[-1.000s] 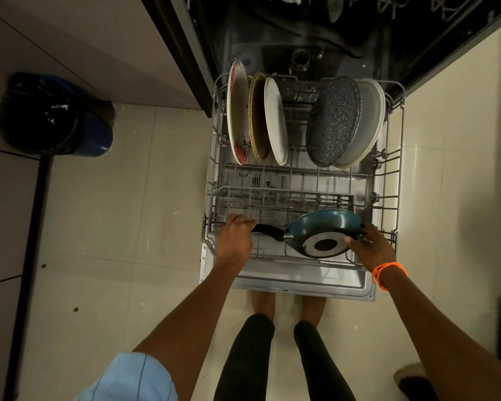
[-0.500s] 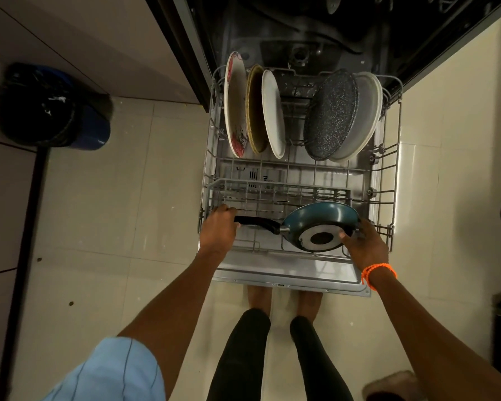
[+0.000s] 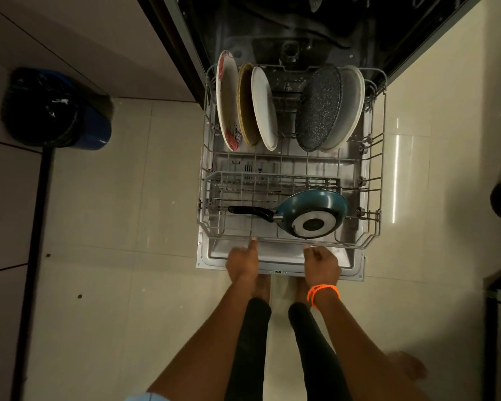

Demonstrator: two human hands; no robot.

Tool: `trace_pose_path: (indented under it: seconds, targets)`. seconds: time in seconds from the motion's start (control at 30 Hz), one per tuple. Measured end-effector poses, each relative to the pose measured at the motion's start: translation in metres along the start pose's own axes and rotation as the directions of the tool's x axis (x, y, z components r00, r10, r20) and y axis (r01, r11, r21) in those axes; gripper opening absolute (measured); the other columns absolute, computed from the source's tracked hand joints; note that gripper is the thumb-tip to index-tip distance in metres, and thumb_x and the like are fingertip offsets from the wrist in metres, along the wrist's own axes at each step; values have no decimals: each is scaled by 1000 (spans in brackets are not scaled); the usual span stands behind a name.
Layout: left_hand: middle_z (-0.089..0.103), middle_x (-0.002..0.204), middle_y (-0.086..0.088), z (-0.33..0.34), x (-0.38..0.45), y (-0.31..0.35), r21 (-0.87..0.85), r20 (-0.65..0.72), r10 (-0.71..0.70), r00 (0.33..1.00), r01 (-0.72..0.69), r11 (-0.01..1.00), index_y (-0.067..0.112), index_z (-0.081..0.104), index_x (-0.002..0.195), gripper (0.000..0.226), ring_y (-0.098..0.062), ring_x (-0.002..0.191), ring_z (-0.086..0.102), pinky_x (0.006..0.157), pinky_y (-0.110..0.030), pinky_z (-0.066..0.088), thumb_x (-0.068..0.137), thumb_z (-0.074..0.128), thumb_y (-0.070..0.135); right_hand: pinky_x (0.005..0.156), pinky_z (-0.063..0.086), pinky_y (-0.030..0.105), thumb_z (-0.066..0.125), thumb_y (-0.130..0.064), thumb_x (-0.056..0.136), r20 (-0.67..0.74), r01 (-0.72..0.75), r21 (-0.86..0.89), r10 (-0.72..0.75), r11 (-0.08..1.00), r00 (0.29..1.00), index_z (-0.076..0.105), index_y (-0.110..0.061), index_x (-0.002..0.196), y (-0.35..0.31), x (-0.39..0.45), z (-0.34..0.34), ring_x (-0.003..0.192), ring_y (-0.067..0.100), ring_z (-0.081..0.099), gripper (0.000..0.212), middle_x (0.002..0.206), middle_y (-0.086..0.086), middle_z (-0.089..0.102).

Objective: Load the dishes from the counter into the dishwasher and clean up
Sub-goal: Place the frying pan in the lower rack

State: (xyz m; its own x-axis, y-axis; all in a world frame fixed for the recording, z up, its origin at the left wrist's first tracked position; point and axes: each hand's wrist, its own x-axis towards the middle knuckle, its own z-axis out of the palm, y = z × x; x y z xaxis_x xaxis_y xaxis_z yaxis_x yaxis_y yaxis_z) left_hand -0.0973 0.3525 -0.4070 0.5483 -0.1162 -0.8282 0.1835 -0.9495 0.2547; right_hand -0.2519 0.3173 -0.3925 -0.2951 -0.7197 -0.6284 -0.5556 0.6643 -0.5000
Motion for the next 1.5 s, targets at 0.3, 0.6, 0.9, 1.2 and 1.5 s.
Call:
trace_pose_path:
  seconds: [0.3, 0.6, 0.9, 1.2, 1.5]
  targets:
    - [70, 111, -20, 25, -10, 13, -641, 433, -134, 891, 409, 649, 4, 60, 116, 50, -30, 103, 70, 93, -40, 59, 95, 63, 50, 80, 59, 41, 60, -11, 98, 339, -451, 539, 307, 711, 889, 63, -6, 103, -4, 5, 16, 100, 24, 69, 8, 108, 14, 69]
    - [77, 101, -15, 40, -8, 17, -653, 384, 10, 923, 265, 709, 3, 71, 109, 36, -22, 94, 75, 87, -32, 60, 83, 82, 25, 74, 60, 35, 66, -19, 94, 268, -321, 632, 189, 705, 945, 67, -3, 106, -21, 14, 11, 88, 23, 75, 20, 98, 12, 76]
    - [78, 93, -16, 49, 15, 80, -666, 273, 125, 954, 93, 740, -2, 75, 92, 20, -27, 97, 74, 91, -36, 59, 84, 82, 15, 67, 59, 35, 60, -10, 98, 233, -296, 611, 191, 734, 954, 66, -2, 98, -81, 66, 20, 80, 26, 72, 11, 89, 15, 74]
    - [78, 88, -15, 63, 42, 155, -678, 195, 221, 956, -31, 735, 0, 74, 86, 24, -29, 92, 75, 89, -39, 61, 85, 83, 23, 66, 60, 35, 61, -15, 98, 159, -142, 589, 59, 796, 986, 69, -4, 96, -138, 120, 27, 79, 23, 74, 14, 87, 14, 75]
    - [78, 84, -10, 78, 74, 237, -597, 132, 215, 968, -96, 797, 6, 75, 92, 29, -25, 86, 75, 85, -42, 62, 85, 81, 34, 68, 62, 35, 66, -20, 95, 131, -102, 564, 33, 820, 991, 71, -8, 91, -198, 173, 29, 71, 16, 74, 14, 78, 7, 76]
